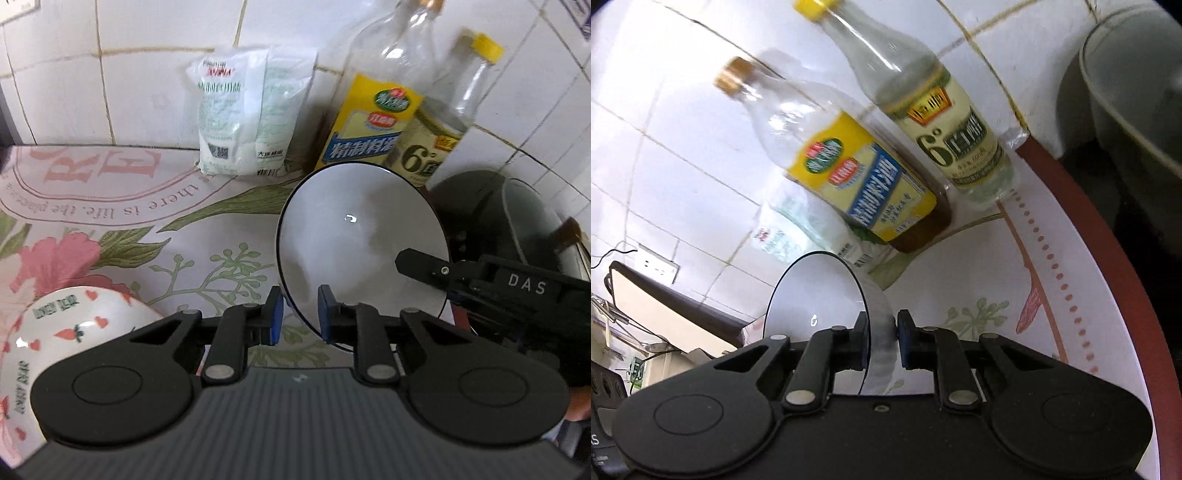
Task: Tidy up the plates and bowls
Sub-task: 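Lift the small bowl with both grippers and carry it over the nested bowls, then lower the small bowl into the nested bowls and open both grippers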
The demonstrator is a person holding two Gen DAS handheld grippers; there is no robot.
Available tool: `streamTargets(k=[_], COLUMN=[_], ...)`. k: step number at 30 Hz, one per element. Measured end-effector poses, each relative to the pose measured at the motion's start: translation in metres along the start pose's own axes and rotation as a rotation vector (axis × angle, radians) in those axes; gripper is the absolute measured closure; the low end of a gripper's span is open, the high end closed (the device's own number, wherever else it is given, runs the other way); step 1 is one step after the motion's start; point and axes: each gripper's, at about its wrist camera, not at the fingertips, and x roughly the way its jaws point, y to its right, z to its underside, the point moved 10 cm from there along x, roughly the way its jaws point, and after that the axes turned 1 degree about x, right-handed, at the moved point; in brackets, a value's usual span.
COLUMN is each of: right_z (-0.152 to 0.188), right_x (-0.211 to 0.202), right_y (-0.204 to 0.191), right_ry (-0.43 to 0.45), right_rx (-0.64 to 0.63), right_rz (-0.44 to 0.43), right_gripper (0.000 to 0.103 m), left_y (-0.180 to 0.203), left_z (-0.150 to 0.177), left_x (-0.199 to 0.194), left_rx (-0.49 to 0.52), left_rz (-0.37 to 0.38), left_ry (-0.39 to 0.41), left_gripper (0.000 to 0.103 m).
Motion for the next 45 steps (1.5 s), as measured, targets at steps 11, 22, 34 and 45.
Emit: streamTargets(k=[11, 22, 34, 45], right_z=[0.03, 0.071, 0.105, 0.126], right_x=[-0.07, -0.113, -0.117, -0.104], right_y=[-0.024, -0.025, -0.015, -0.014], right_ry=[0.103, 0.129, 0.12, 0.138], right_rx=[0.017, -0.007, -0.128, -0.311], right_rz=[0.015, 0.028, 0.131, 0.288], right_gripper=[0.084, 0.083, 0.083, 0.084], left_y=[0.024, 0.037, 0.028, 0.017], left_z=[0.018, 0.051, 0.085, 0.114], left_x=[-0.07, -0.105, -0.092, -0.066], left_rx=[0.061, 0.113, 0.073, 0.037], left_rz=[0.049, 0.067, 0.098, 0.113], left_ry=[0.009, 0.005, -0.046, -0.124], left_gripper=[0.085, 0.085, 0.085, 0.085])
